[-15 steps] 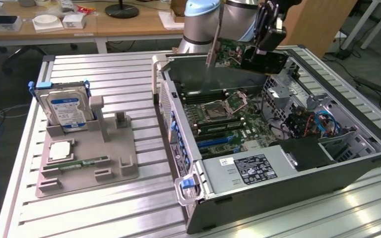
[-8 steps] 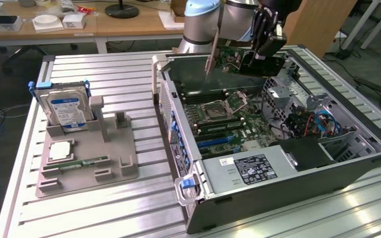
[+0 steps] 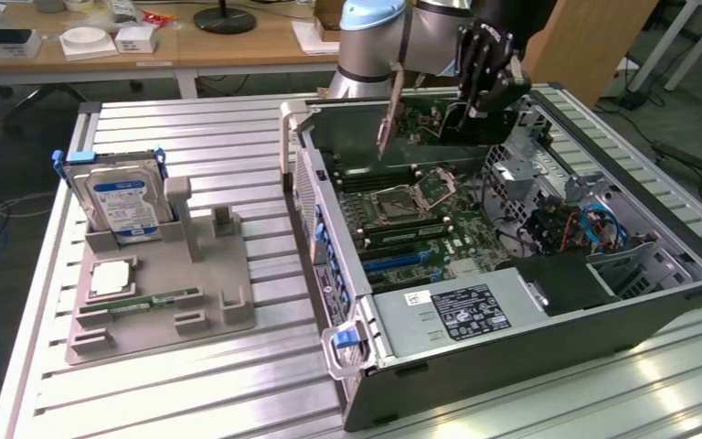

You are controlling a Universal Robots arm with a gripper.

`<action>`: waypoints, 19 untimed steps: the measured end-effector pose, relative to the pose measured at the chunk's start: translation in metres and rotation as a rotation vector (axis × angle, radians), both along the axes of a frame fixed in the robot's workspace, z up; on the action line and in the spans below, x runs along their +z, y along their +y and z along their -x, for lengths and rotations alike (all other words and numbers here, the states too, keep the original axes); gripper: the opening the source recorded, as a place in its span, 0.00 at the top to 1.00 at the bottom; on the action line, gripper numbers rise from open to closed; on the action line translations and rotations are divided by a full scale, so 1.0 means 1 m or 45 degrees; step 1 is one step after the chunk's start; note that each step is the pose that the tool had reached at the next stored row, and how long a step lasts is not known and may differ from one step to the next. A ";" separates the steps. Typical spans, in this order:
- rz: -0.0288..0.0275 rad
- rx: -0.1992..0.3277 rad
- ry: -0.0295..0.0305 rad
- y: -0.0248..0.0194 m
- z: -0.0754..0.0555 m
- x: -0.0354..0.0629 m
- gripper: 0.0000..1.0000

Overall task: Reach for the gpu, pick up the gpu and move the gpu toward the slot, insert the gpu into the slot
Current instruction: 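Insert the gpu into the slot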

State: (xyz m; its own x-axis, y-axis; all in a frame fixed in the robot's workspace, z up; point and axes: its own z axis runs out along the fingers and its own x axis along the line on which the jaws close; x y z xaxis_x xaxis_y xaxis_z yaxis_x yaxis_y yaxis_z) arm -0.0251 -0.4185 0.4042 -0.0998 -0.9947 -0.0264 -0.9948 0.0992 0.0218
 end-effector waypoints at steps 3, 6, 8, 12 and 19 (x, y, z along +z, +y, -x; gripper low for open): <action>0.0000 0.069 -0.0001 0.0000 0.000 -0.0040 0.74; 0.0008 0.101 -0.0120 -0.0001 0.000 -0.0060 0.74; -0.0006 0.119 -0.0160 -0.0003 0.000 -0.0074 0.74; -0.0007 0.140 -0.0196 -0.0033 0.002 -0.0099 0.74; -0.0009 0.141 -0.0422 -0.0107 0.005 -0.0154 0.74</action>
State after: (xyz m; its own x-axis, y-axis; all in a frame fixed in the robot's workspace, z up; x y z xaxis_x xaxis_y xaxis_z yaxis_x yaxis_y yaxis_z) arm -0.0300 -0.4292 0.3888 0.0115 -0.9995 -0.0286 -0.9999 -0.0112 -0.0113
